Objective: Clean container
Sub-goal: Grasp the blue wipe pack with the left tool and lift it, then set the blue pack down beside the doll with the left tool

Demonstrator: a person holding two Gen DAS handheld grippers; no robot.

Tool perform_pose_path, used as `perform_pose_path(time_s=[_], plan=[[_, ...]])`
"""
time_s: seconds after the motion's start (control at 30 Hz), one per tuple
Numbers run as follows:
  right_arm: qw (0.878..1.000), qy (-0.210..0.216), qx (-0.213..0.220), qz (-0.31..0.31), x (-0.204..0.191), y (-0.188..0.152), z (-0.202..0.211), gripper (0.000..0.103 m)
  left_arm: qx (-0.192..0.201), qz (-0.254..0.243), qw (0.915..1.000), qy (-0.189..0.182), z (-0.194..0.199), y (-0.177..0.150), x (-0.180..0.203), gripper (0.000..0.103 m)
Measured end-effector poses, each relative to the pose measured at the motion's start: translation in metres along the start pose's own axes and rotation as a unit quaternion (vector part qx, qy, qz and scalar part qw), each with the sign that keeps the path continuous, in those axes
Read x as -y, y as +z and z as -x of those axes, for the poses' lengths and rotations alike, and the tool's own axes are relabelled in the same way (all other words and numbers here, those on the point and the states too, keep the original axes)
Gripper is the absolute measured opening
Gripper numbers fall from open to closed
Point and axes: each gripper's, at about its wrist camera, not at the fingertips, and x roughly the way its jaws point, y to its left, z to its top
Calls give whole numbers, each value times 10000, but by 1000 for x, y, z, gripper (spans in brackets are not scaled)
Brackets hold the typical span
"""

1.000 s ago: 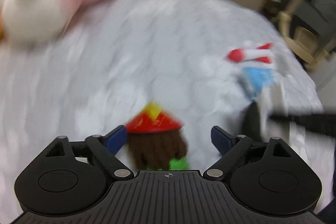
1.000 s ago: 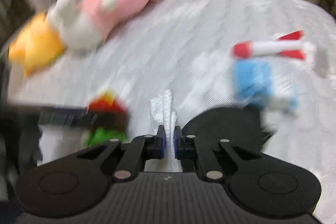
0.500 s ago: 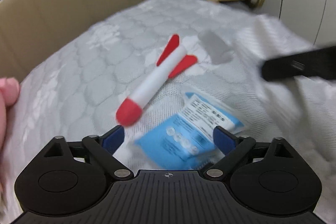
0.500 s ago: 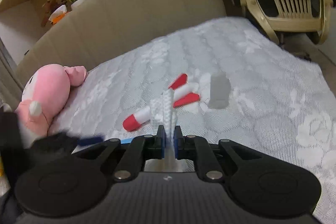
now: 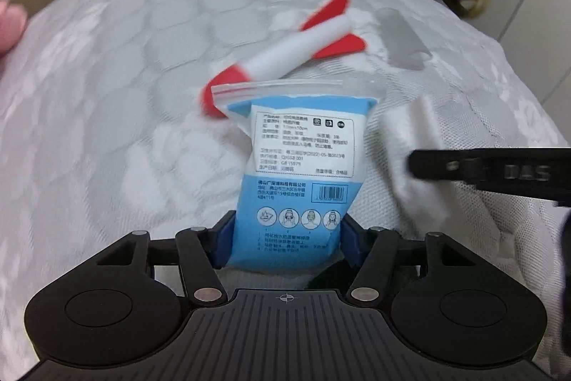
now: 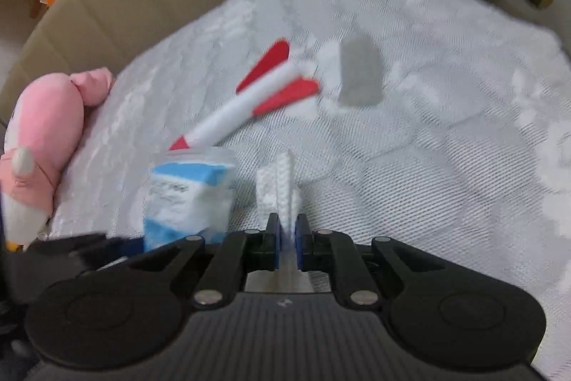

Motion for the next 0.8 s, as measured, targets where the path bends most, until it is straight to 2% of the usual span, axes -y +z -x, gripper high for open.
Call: perform_pose_path(time_s=[0.13, 0.23, 0.3, 0.37, 0.47, 0.53, 0.6, 0.7, 0.8], plan=[[9961, 767, -297, 317, -26, -11, -5, 10, -53, 259, 9997, -5, 23, -19, -19, 63], [9874, 1354, -665, 471, -46, -28, -2, 10, -92, 498, 9986, -149, 50, -48, -31, 63], [9816, 1554, -923, 622, -57, -42, 2, 10, -166, 755, 9969, -176, 74, -72, -41, 63], [9794, 1451, -970, 1015, -69, -54, 9, 10, -251, 1054, 9939, -191, 94, -97, -51, 63], [9806, 788, -547, 1712, -83, -62, 19, 10, -331, 1527, 9875, -210, 103, -131, -59, 66], [9766, 331, -233, 2111, -91, -67, 25, 10, -219, 1560, 9872, -268, 105, -141, -58, 66], [9791, 437, -165, 1980, -89, -69, 38, 10, -132, 1477, 9885, -290, 108, -146, -55, 69], [9822, 745, -98, 1723, -88, -72, 58, 10, -6, 1055, 9943, -184, 122, -147, -42, 75], [9798, 1417, -274, 1386, -95, -79, 69, 10, 148, 851, 9961, -152, 133, -150, -34, 81]])
